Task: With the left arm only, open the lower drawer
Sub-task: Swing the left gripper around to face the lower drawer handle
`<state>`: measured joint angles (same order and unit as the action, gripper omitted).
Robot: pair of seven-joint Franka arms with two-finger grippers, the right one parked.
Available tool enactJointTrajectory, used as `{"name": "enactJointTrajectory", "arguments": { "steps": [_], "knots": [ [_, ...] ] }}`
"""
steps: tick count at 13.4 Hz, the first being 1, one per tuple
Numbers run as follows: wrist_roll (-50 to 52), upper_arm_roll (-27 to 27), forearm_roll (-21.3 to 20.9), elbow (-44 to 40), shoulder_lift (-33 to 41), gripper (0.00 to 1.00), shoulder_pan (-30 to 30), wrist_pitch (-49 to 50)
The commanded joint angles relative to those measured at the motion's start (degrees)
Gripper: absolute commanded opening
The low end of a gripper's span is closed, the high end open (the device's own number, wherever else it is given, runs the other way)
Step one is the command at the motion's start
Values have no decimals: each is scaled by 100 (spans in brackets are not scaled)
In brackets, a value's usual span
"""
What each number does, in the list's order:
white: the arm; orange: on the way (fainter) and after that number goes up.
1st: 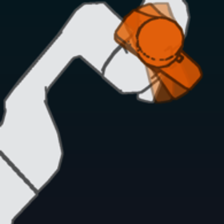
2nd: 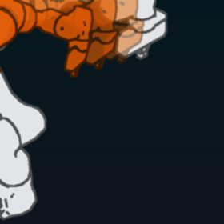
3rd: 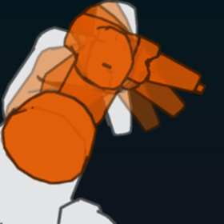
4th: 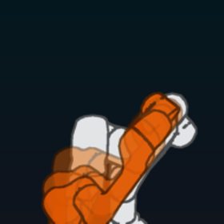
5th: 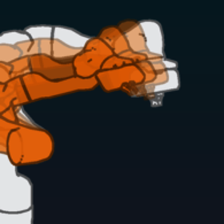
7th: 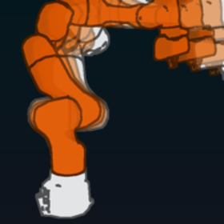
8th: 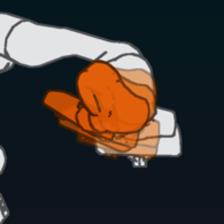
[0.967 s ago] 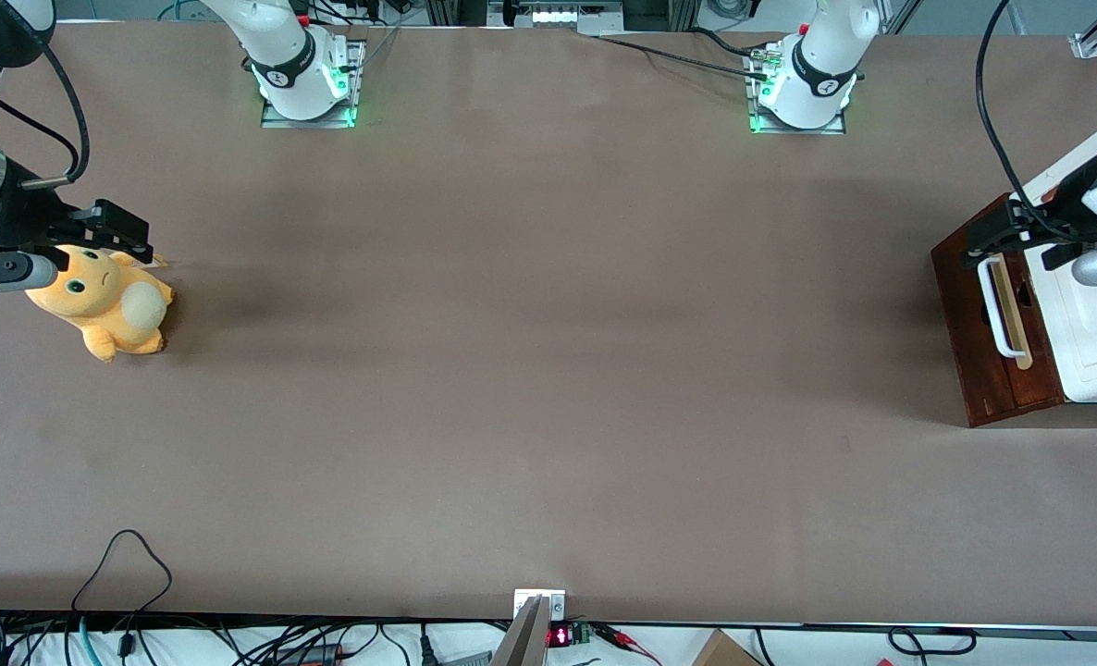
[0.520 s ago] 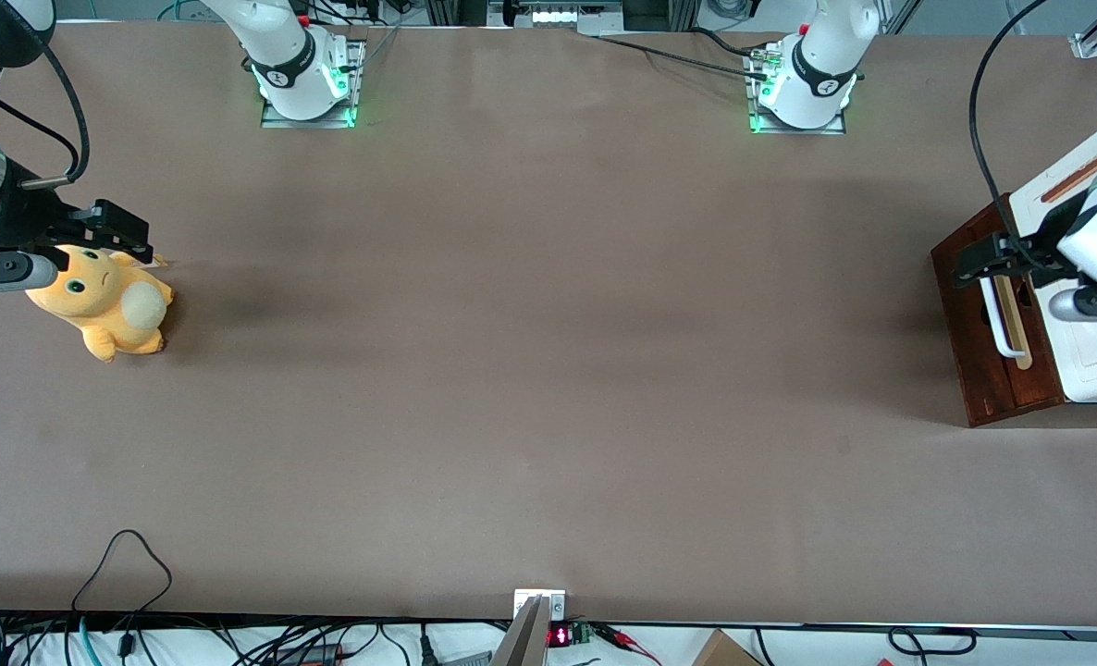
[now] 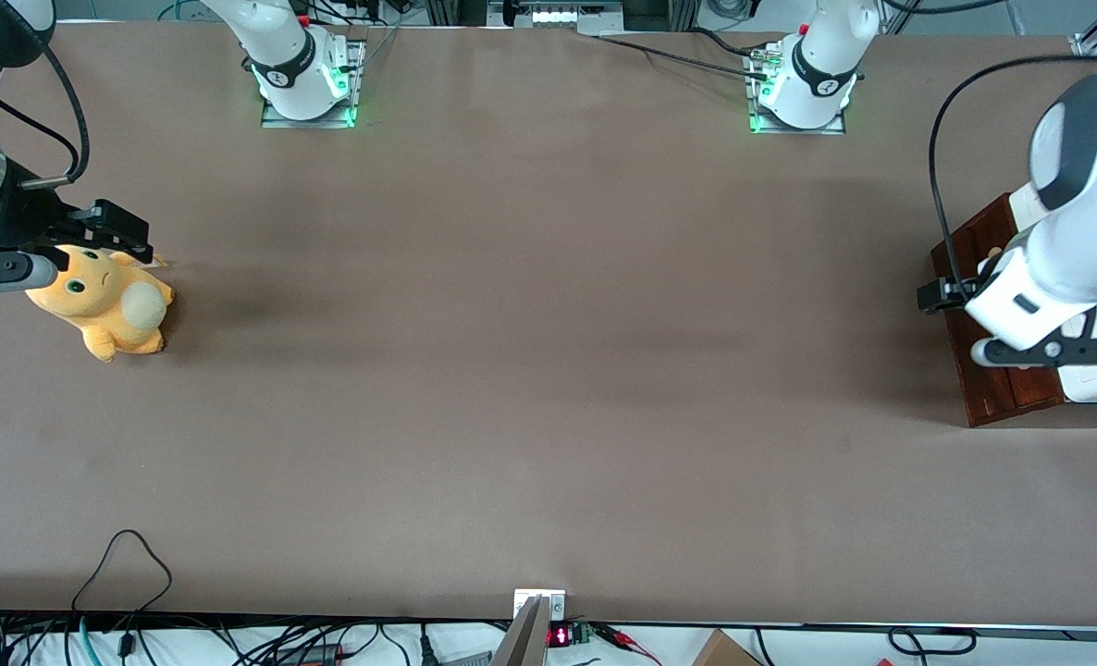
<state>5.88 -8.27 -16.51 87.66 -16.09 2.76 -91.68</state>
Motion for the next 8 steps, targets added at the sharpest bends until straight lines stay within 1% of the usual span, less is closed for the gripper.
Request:
{"name": "enactJointTrajectory", "arguments": {
  "steps": [1,2,5,8],
  "knots": [
    [280,-95,-772,189,-218,100,-187,45],
    [438,-95,-1036,260,-315,100,-319,62],
    [808,-95,-1792,655,-517,100,-460,80],
    [906,-95,-2504,1129,-596,100,-496,71]
  ]
}}
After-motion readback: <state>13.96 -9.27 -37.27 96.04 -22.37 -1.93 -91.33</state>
